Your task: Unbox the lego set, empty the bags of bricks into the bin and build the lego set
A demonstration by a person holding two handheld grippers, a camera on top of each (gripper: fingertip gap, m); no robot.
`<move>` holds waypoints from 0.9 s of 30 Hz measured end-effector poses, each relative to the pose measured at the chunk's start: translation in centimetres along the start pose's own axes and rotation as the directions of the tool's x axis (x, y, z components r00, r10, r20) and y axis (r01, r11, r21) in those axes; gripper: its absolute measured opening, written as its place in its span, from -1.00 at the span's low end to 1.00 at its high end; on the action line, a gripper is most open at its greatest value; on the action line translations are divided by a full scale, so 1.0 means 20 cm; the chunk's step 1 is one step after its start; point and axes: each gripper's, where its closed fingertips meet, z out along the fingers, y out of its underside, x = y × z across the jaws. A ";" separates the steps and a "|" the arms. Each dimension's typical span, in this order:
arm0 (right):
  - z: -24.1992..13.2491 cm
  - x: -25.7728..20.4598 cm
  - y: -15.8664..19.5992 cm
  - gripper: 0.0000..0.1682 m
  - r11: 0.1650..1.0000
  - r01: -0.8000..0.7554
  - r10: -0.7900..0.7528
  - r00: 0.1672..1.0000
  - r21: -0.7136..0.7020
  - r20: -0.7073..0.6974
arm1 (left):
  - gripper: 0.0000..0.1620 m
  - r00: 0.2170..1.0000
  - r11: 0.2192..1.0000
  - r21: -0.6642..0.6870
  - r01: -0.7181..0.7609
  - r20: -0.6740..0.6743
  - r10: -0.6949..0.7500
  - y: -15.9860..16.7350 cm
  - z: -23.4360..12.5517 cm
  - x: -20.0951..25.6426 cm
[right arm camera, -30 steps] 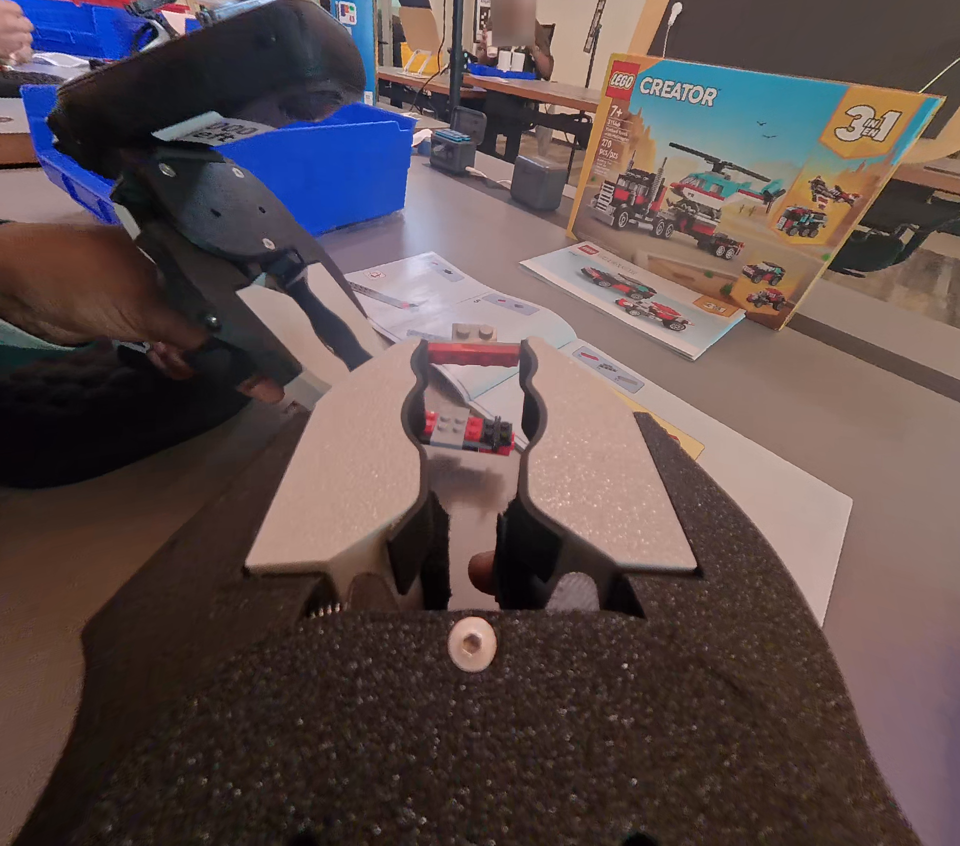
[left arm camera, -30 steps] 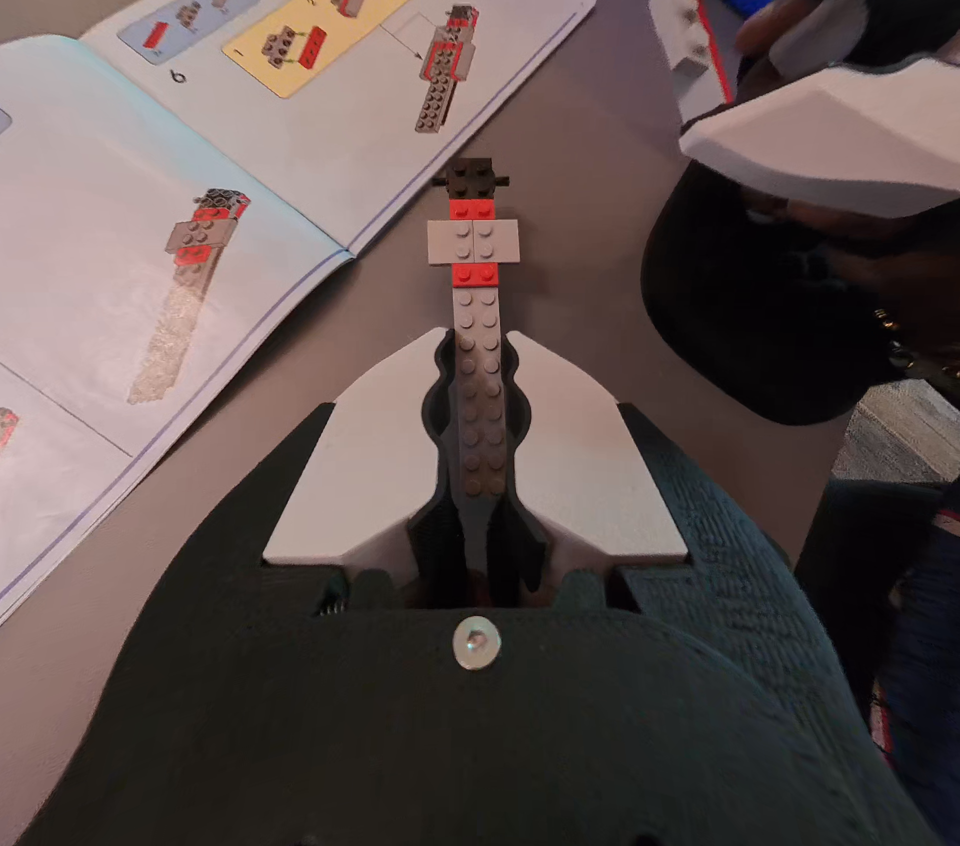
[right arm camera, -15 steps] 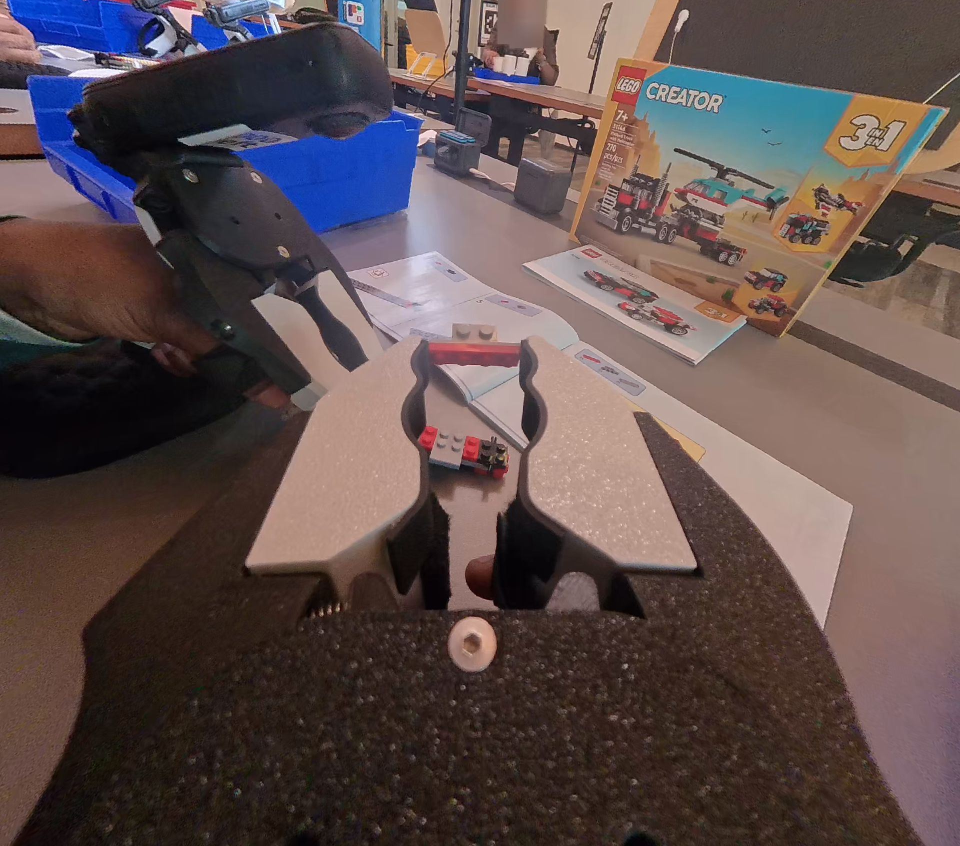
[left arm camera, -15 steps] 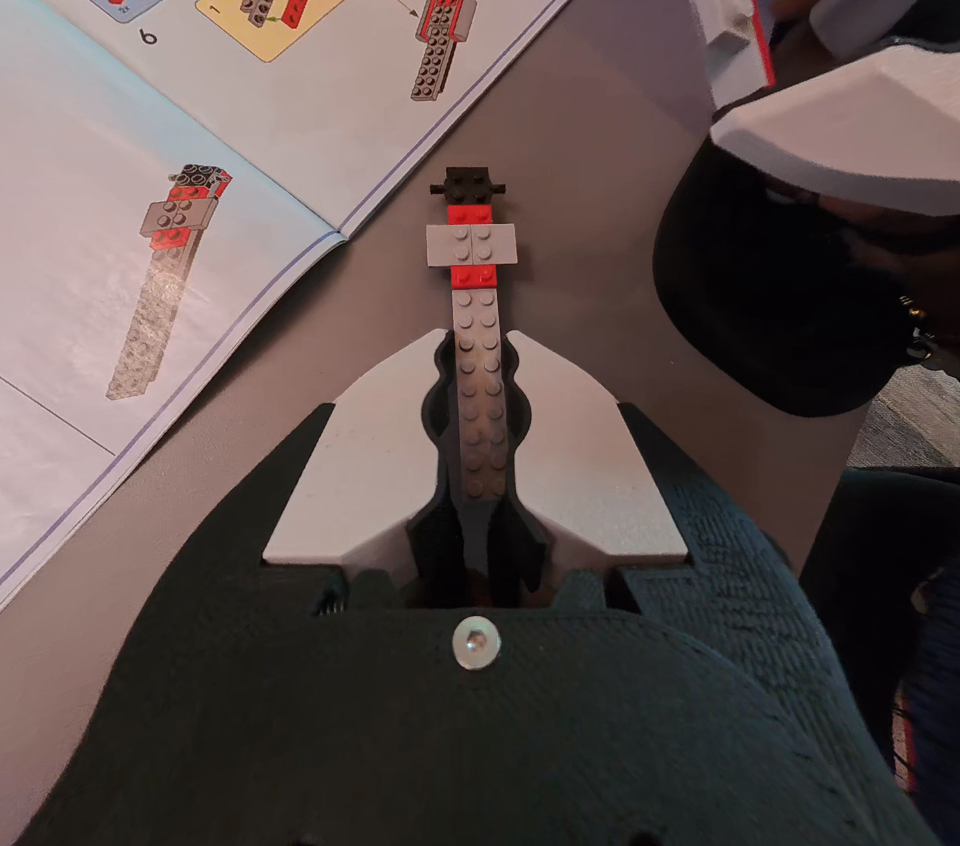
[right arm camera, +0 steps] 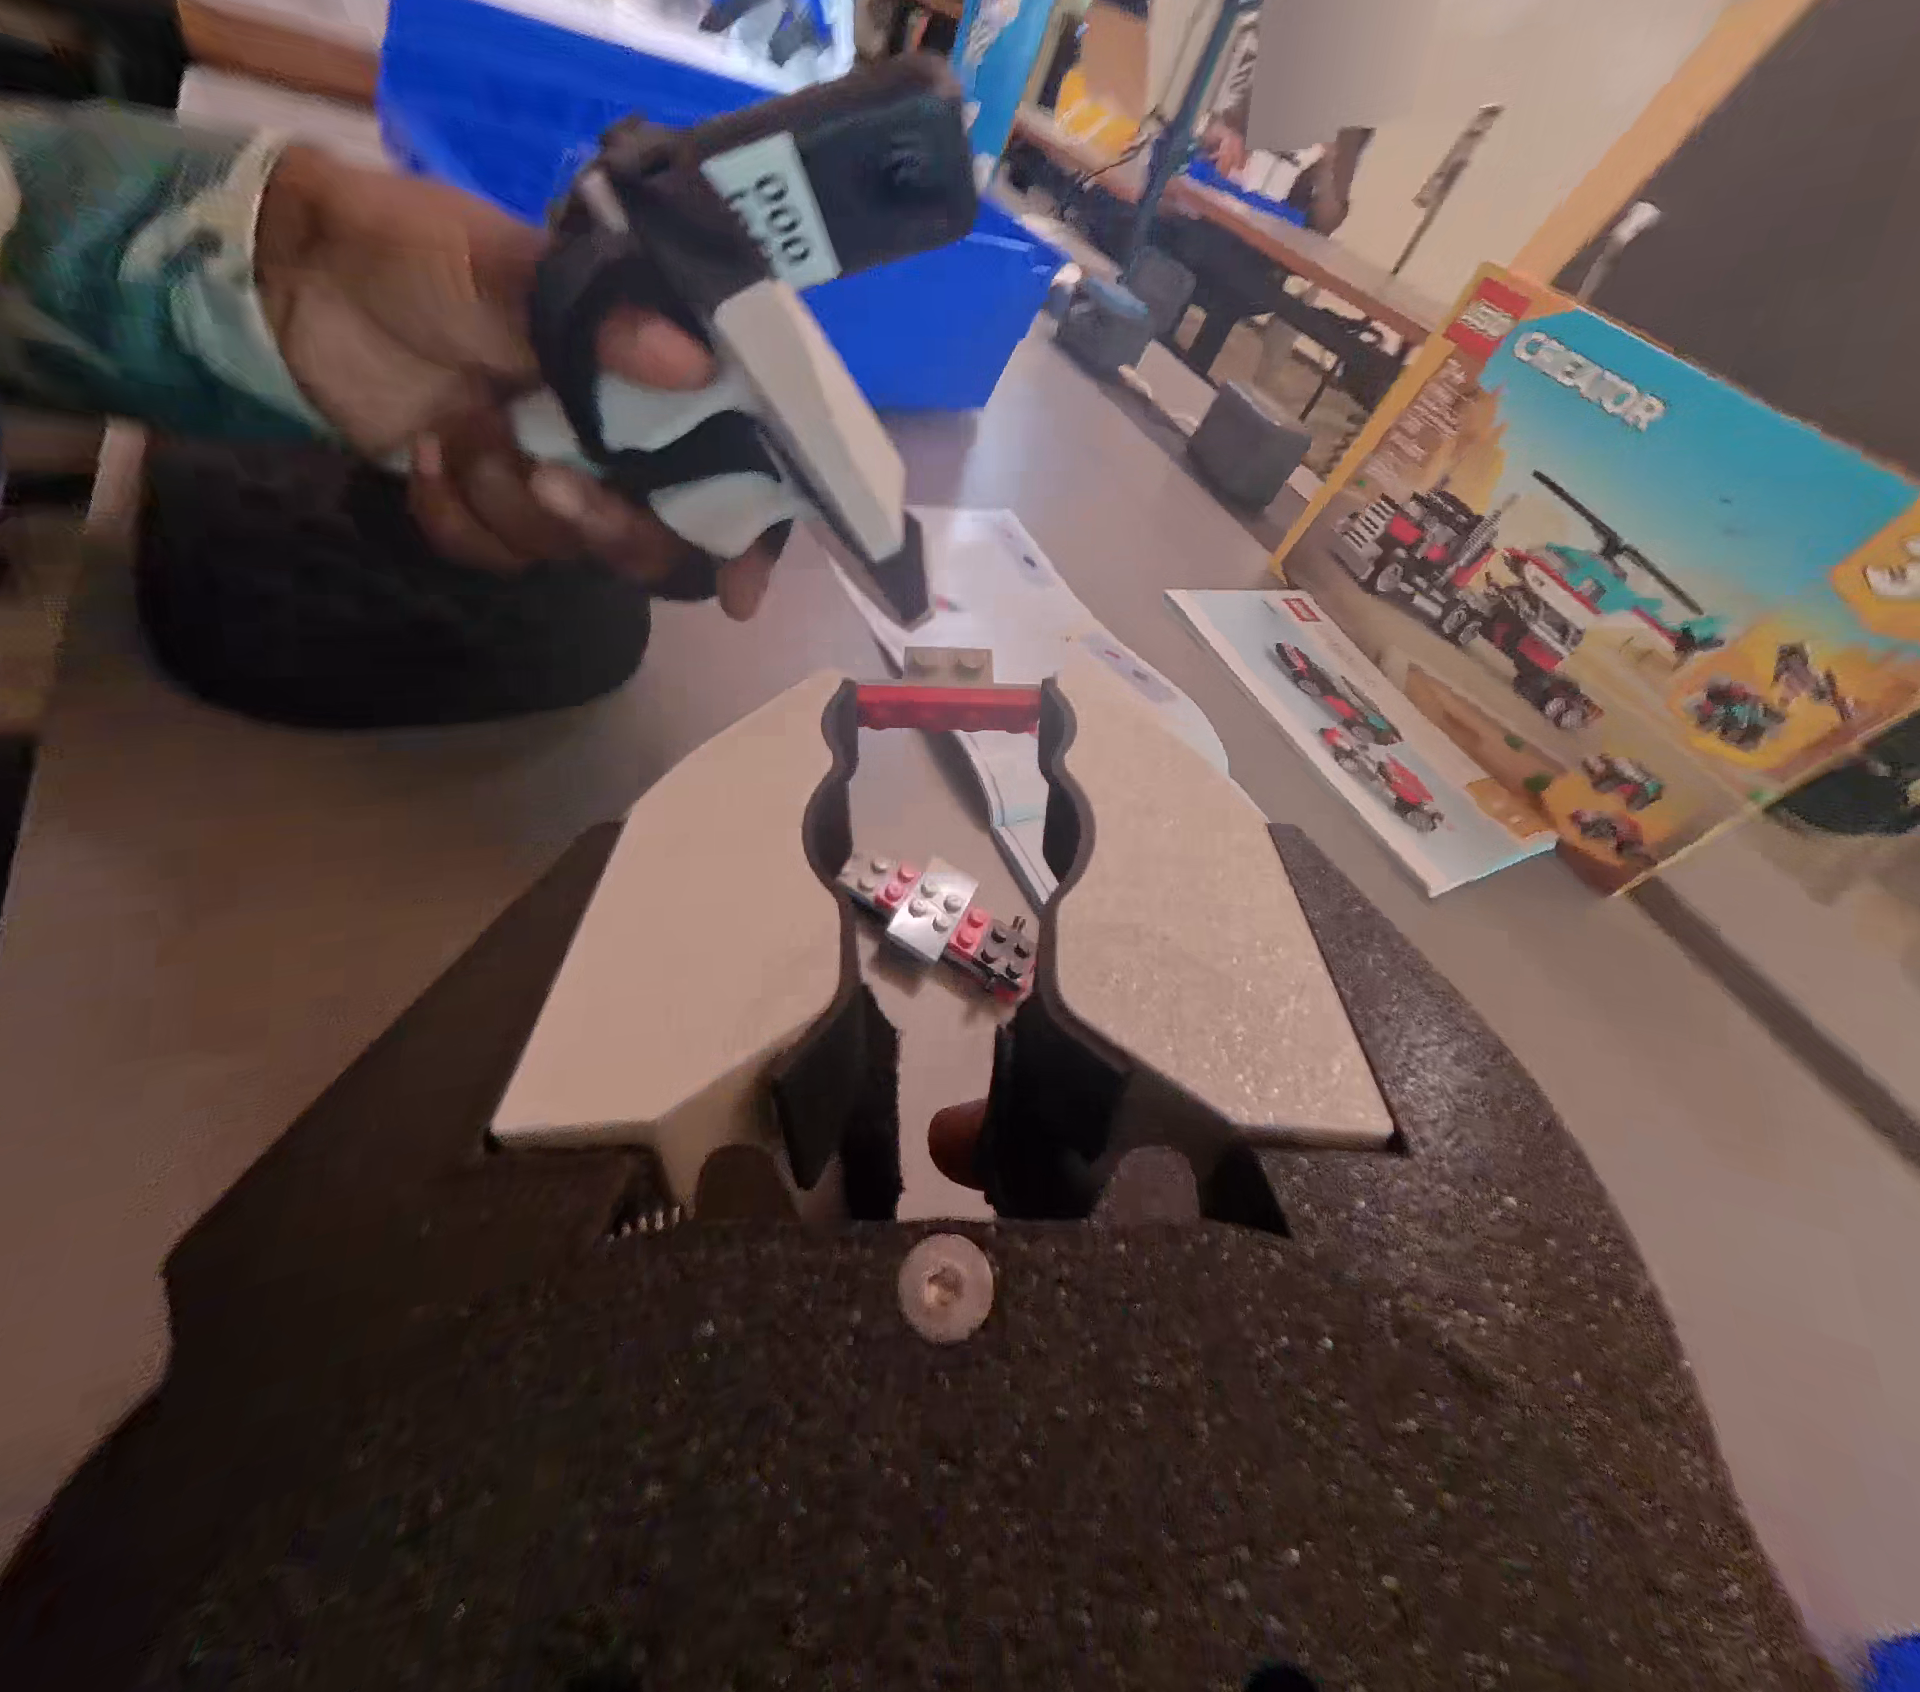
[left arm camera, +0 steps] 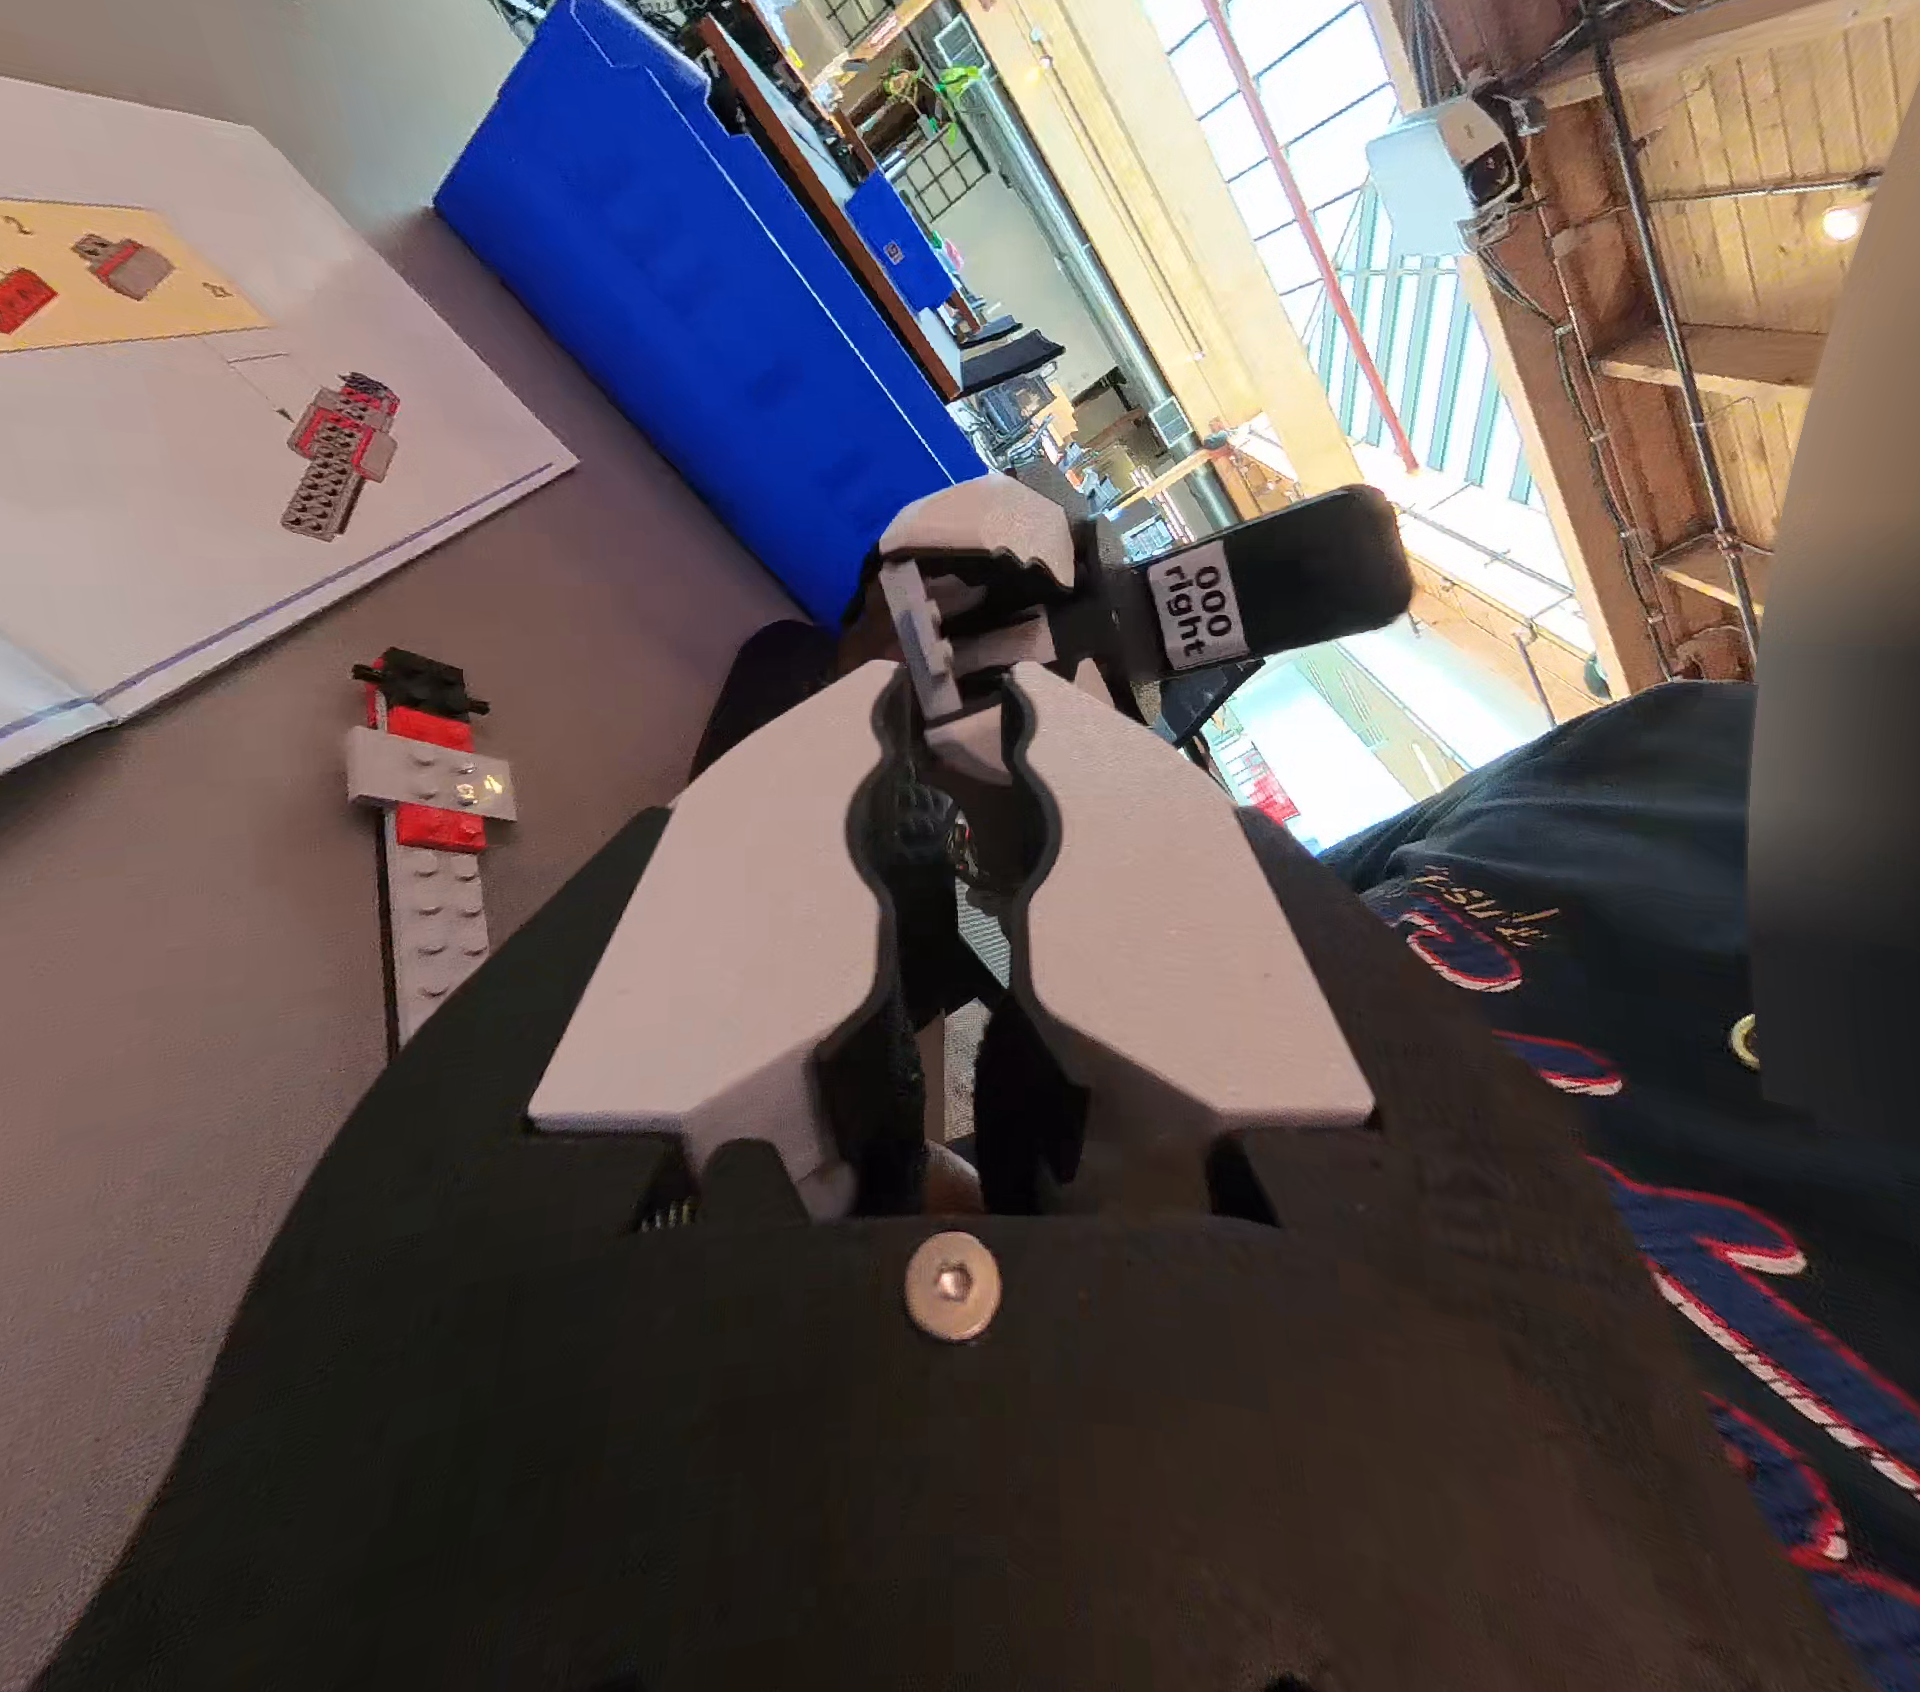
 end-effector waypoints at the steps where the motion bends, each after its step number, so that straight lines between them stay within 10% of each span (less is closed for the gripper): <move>1: 0.00 -0.02 -0.01 -0.60 0.999 0.047 -0.047 0.998 -0.020 0.030 | -0.83 1.000 1.000 -0.003 -0.008 0.010 0.008 0.01 0.01 0.00; 27: 0.07 -0.24 -0.12 -0.60 0.973 0.231 -0.230 0.939 0.026 0.257 | -0.93 0.998 1.000 -0.022 0.009 -0.068 -0.011 0.13 -0.10 0.10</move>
